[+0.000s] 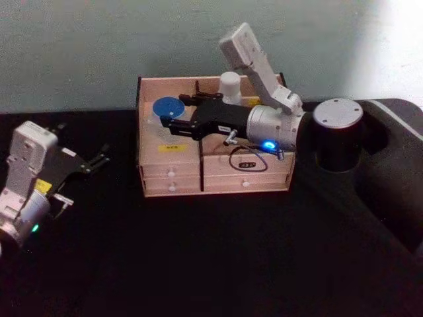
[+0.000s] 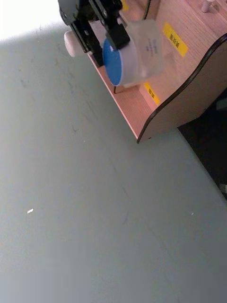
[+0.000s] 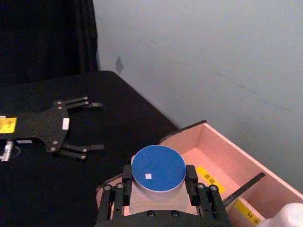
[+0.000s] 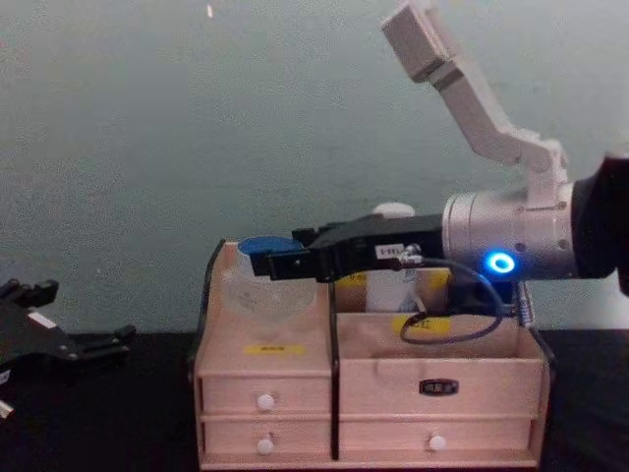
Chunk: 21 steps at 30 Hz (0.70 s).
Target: Pick up the facial cleanser and watermelon frost from the table and place them into the tiered storage box.
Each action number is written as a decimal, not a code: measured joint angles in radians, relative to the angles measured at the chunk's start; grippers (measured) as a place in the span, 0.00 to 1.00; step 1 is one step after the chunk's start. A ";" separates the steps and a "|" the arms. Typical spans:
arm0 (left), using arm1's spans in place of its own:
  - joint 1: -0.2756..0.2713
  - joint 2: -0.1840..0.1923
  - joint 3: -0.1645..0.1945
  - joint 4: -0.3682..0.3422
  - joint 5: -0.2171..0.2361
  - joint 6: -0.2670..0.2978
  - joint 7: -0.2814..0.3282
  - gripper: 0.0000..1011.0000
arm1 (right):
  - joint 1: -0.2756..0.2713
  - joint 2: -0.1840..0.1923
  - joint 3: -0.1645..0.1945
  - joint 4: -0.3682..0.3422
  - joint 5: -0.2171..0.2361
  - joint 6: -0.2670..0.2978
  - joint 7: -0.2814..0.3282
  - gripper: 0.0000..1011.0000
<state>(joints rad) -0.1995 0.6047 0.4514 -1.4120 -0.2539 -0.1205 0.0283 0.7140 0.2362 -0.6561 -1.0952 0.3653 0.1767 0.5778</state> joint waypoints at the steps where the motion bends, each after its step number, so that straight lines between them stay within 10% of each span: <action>1: 0.000 0.000 0.000 0.000 0.000 0.000 0.000 0.99 | 0.000 0.000 0.000 0.000 0.000 0.000 0.000 0.68; 21: 0.000 0.000 0.000 0.000 0.000 0.000 0.000 0.99 | 0.031 -0.063 0.016 0.124 -0.035 -0.007 0.001 0.68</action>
<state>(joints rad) -0.1995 0.6047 0.4514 -1.4120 -0.2539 -0.1205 0.0283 0.7447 0.1730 -0.6397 -0.9708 0.3299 0.1699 0.5792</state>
